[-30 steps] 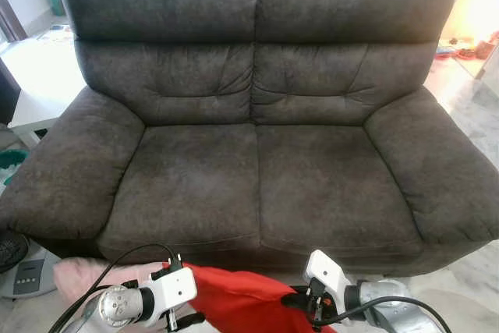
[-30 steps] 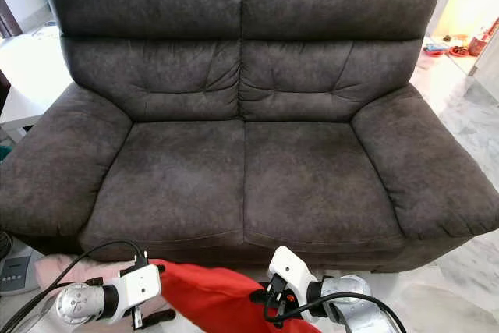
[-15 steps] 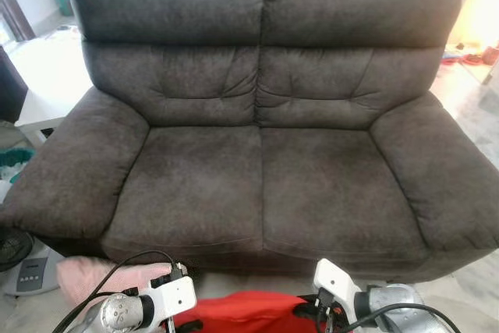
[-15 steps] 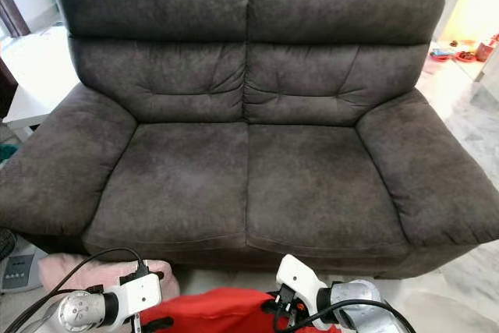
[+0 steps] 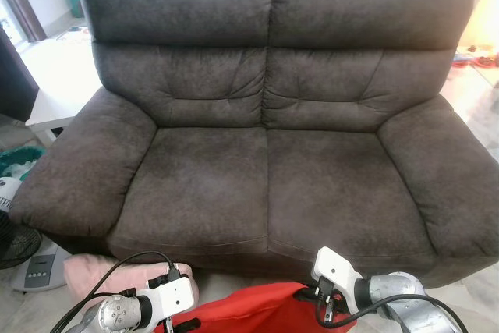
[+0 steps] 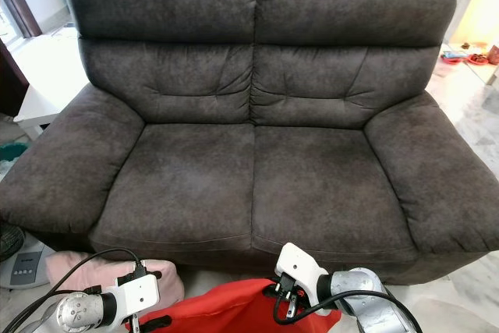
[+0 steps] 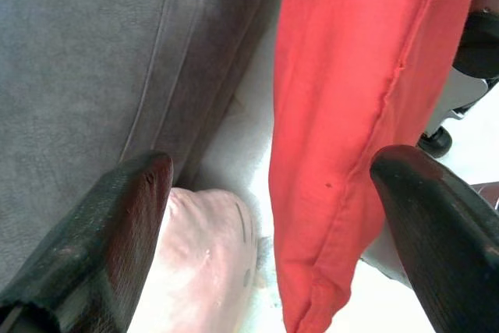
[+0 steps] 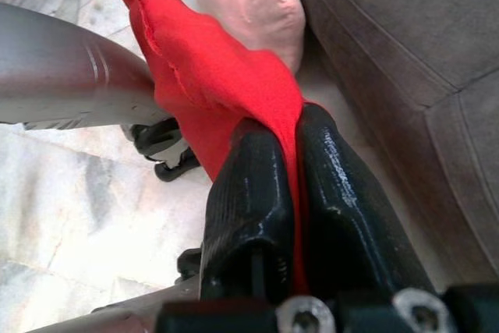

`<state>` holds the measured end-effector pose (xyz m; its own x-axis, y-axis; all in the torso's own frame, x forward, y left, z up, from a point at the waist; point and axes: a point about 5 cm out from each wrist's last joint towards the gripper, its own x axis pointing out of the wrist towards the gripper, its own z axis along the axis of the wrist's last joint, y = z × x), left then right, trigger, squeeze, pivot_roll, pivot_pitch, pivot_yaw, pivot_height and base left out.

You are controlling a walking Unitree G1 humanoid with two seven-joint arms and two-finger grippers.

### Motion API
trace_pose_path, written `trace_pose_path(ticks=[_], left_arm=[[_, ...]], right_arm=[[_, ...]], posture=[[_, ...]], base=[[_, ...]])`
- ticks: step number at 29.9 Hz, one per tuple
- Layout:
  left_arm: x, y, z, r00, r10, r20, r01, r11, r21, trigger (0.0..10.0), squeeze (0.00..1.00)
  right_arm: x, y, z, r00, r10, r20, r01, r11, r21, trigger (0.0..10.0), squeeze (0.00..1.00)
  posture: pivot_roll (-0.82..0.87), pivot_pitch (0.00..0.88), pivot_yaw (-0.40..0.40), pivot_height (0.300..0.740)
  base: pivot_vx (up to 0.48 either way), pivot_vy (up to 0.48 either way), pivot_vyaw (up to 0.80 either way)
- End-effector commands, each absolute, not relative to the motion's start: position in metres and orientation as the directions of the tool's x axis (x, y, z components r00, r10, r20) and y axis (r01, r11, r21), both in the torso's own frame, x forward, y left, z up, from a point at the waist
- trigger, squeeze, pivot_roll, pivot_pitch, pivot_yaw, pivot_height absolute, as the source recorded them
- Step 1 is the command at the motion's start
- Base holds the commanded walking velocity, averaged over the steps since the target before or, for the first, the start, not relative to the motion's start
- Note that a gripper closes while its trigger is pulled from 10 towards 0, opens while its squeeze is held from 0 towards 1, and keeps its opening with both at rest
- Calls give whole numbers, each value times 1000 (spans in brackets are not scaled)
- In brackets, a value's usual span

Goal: Move the pillow to the sofa from floor

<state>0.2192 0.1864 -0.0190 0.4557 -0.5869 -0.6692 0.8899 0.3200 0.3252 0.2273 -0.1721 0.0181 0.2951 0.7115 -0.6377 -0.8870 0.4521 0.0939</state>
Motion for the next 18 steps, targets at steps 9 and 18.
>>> trace_pose_path(ticks=[9,18], left_arm=[[226,191,-15,475,-580,-662,880,331,342,10000,0],[231,190,-8,488,-591,-642,873,330,359,10000,0]], right_arm=[[254,-165,56,391,743,-543,-896,443,-38,10000,0],[270,-166,70,480,720,-501,-860,499,-107,10000,0]], posture=[[98,0,-36,740],[103,0,-37,740]], base=[[0,0,0],[0,0,0]])
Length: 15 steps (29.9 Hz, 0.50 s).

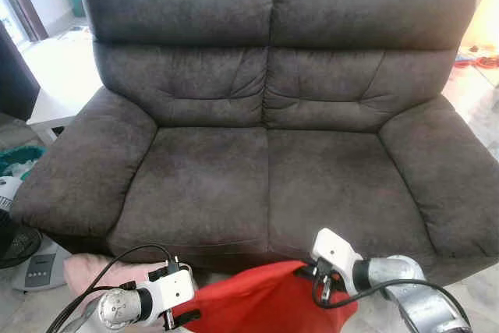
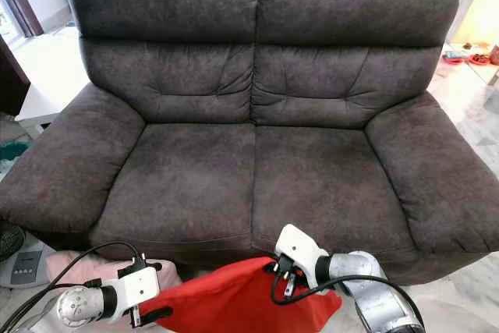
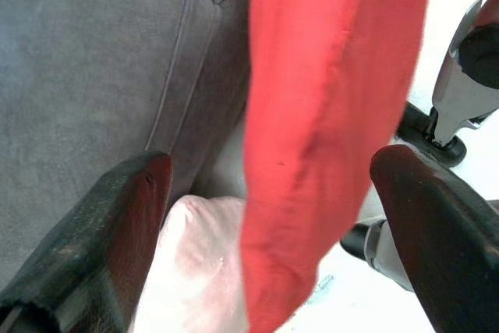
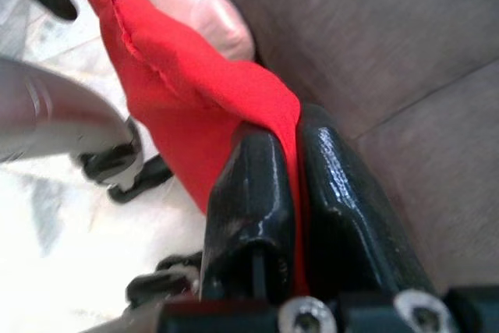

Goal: Move the pillow to the sofa from floor

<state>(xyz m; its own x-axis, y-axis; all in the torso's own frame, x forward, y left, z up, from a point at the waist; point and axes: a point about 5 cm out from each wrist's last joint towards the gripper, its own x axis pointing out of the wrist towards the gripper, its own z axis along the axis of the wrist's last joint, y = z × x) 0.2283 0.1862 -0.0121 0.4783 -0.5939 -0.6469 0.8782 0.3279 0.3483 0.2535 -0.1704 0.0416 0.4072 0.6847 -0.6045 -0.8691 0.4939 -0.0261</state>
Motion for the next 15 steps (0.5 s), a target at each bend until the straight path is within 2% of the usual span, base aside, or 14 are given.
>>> trace_pose_path(ticks=[1,8,15], left_arm=[[232,191,-7,488,-593,-640,873,328,361,10000,0],[232,194,-6,488,-571,-660,873,317,371,10000,0],[235,205,-6,529,-522,-669,848,331,413,10000,0]], right_arm=[[271,-165,73,480,728,-489,-861,497,-106,10000,0],[269,-166,81,462,749,-475,-873,478,-97,10000,0],[261,-164,83,408,779,-477,-900,430,-67,10000,0]], posture=[[105,0,-36,740],[100,0,-33,740],[104,0,-33,740]], base=[[0,0,0],[0,0,0],[0,0,0]])
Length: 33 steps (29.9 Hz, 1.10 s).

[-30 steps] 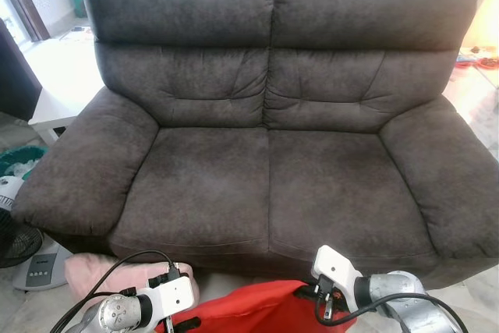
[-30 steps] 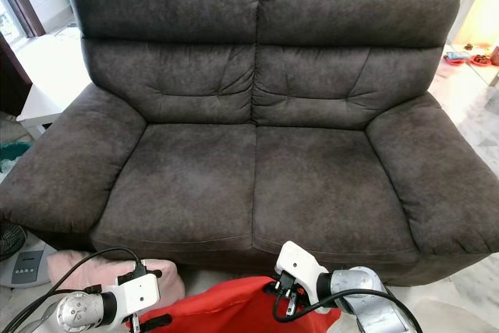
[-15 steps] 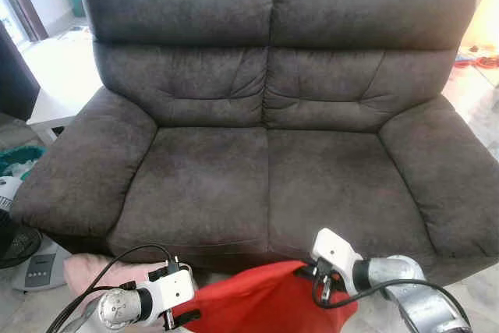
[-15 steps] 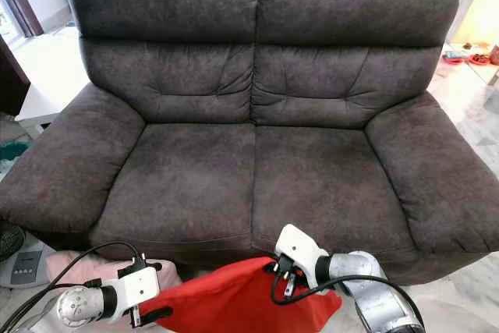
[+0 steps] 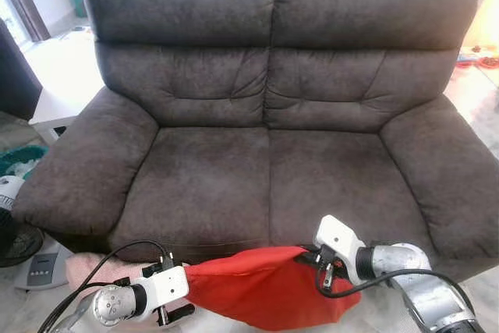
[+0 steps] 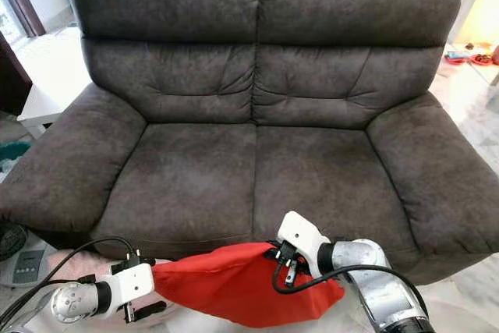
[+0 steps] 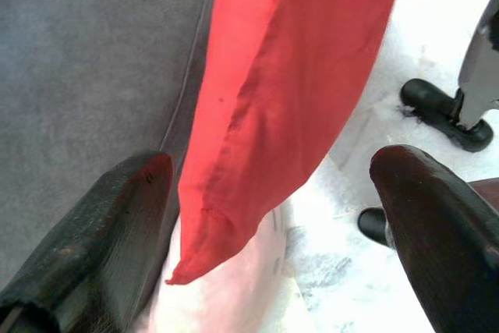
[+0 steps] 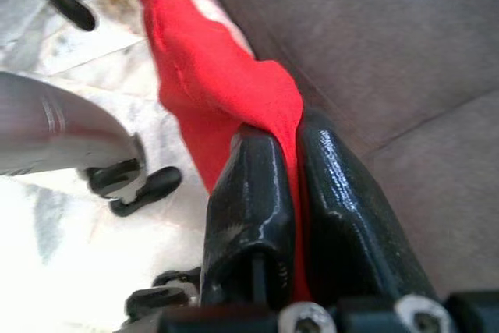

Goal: Move the pillow to the sofa from floor

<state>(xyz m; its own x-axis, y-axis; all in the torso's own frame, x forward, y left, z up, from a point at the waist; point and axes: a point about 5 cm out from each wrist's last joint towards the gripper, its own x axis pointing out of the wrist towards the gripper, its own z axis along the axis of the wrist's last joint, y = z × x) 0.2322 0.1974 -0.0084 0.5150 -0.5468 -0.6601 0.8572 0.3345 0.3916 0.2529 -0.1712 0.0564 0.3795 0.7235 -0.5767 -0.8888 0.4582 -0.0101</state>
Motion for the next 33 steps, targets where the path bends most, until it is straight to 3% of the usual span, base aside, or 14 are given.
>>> trace_pose_path(ticks=[1,9,20,33], left_arm=[[236,206,-6,533,-517,-670,846,333,416,10000,0],[235,209,-7,530,-512,-676,848,337,409,10000,0],[229,203,-15,427,-539,-726,904,271,331,10000,0],[229,206,-16,403,-538,-740,915,267,304,10000,0]], right_arm=[[260,-164,84,404,782,-475,-902,428,-62,10000,0],[257,-166,86,383,788,-481,-911,409,-54,10000,0],[262,-162,104,401,800,-446,-910,405,-92,10000,0],[264,-164,112,418,795,-439,-904,412,-113,10000,0]], posture=[[104,0,-33,740],[100,0,-33,740],[96,0,-34,740],[96,0,-34,740]], base=[[0,0,0],[0,0,0],[0,0,0],[0,0,0]])
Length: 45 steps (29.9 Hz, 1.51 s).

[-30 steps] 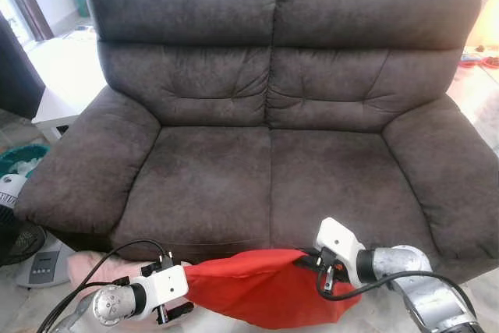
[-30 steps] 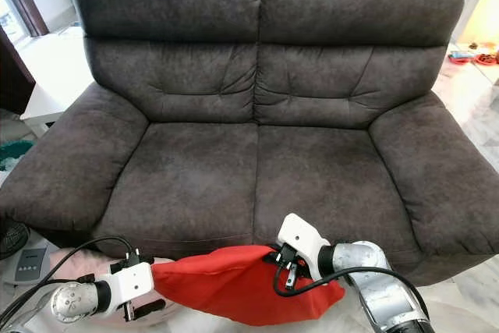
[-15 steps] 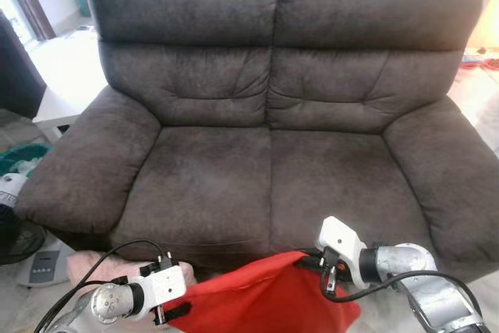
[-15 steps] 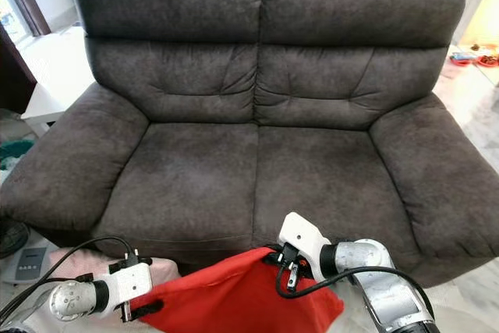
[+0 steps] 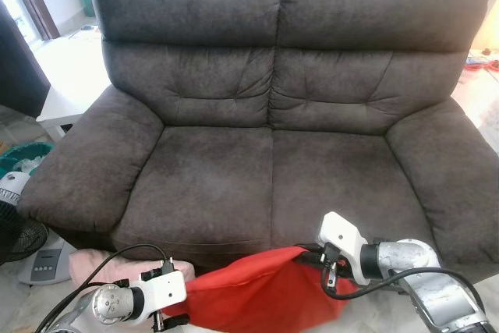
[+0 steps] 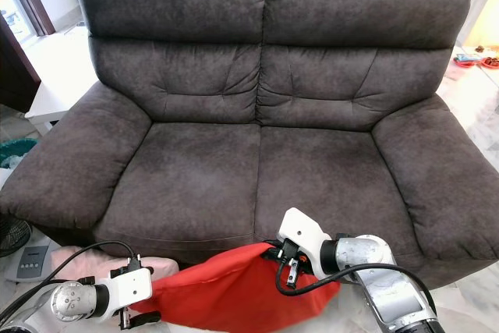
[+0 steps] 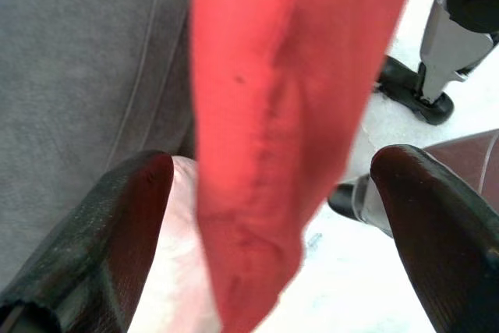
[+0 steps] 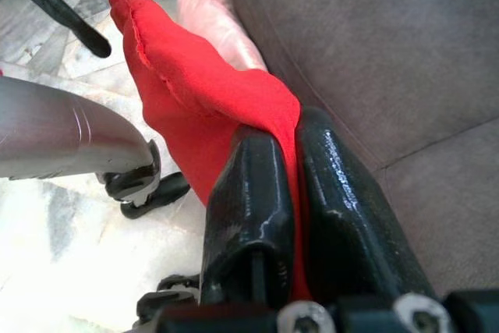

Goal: Move the pillow to the sofa from floor

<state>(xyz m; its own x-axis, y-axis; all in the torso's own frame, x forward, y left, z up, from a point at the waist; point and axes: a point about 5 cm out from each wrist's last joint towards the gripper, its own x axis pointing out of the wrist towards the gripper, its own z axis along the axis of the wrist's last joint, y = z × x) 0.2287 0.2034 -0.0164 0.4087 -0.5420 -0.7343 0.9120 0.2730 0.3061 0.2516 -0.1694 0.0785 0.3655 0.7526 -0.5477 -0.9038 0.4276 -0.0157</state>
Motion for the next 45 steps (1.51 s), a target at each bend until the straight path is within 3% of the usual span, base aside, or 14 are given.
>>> trace_pose_path(ticks=[1,14,15,16,17,18,45], left_arm=[[227,209,-18,395,-520,-757,918,261,300,10000,0],[231,215,-21,456,-444,-771,888,279,365,10000,0],[233,215,-21,466,-438,-769,883,283,375,6078,0],[233,215,-21,466,-438,-769,883,283,375,6078,0],[234,215,-21,481,-433,-762,875,291,387,2000,0],[235,215,-20,493,-432,-755,868,304,393,0,0],[231,209,-26,474,-460,-751,876,336,347,0,0]], right_arm=[[265,-165,115,424,793,-437,-902,415,-120,10000,0],[266,-168,127,432,801,-415,-900,413,-139,10000,0],[266,-168,127,431,801,-415,-900,413,-139,10000,0],[266,-168,127,431,801,-415,-900,413,-139,10000,0],[266,-167,127,431,801,-415,-901,412,-139,10000,0],[266,-167,127,430,802,-414,-901,411,-139,10000,0],[265,-168,129,430,803,-412,-901,413,-136,10000,0]], posture=[[96,0,-34,740],[89,0,-36,740],[89,0,-37,740],[89,0,-37,740],[90,0,-37,740],[88,0,-36,740],[84,0,-39,740]], base=[[0,0,0],[0,0,0],[0,0,0],[0,0,0],[0,0,0],[0,0,0],[0,0,0]])
